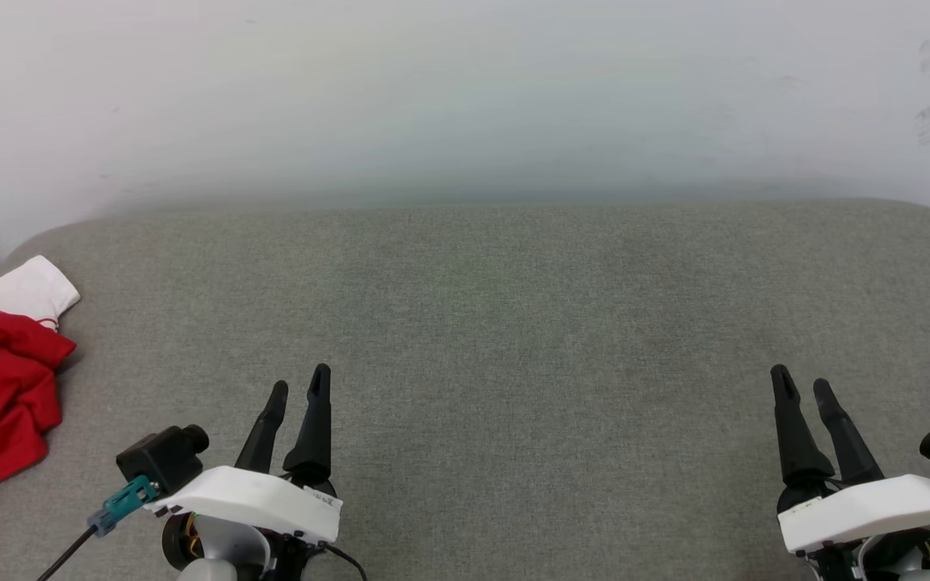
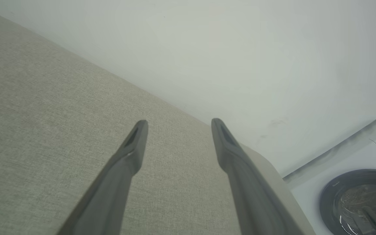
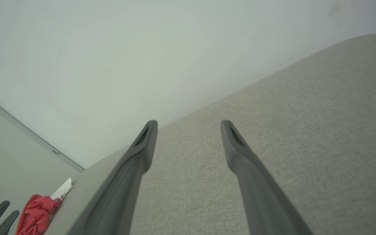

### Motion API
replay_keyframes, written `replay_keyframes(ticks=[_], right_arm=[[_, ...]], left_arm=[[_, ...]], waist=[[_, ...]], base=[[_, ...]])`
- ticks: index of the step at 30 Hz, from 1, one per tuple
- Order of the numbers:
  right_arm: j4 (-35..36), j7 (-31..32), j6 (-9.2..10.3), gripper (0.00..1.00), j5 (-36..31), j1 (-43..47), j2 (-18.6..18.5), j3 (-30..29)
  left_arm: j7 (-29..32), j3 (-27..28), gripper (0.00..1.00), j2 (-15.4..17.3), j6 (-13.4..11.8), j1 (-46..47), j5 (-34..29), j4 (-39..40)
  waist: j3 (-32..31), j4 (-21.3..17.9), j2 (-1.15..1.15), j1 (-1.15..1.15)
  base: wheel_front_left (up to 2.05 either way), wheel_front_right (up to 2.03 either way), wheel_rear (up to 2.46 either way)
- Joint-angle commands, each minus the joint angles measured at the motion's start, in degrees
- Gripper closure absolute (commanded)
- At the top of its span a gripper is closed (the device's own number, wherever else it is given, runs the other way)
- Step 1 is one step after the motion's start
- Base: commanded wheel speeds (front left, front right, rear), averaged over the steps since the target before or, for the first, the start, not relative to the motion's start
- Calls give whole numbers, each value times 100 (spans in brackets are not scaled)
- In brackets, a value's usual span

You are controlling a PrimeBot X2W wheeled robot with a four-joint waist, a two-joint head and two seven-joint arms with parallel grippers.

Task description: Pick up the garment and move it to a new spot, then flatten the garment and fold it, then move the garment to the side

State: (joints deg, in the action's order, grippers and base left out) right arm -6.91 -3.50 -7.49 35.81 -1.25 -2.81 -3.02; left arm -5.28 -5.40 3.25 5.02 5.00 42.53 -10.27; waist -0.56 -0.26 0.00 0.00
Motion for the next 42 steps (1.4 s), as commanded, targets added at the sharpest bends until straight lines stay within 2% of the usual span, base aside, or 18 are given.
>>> replay_keyframes(ticks=[1,18,42], right_arm=[[139,18,0,0,-218,-8,-14,15],[535,183,0,0,-1568,146,-13,73],[644,81,0,0,-2624,238,-12,31]], left_arm=[[-62,-43,0,45,-9,152,-198,43],[-333,-290,0,191,-237,294,-1475,-195],[-666,-601,0,273,-357,358,-2660,-404]], waist=[[-3,0,0,0],[-21,-16,0,0],[-28,28,0,0]], base=[[0,0,0],[0,0,0],[0,0,0]])
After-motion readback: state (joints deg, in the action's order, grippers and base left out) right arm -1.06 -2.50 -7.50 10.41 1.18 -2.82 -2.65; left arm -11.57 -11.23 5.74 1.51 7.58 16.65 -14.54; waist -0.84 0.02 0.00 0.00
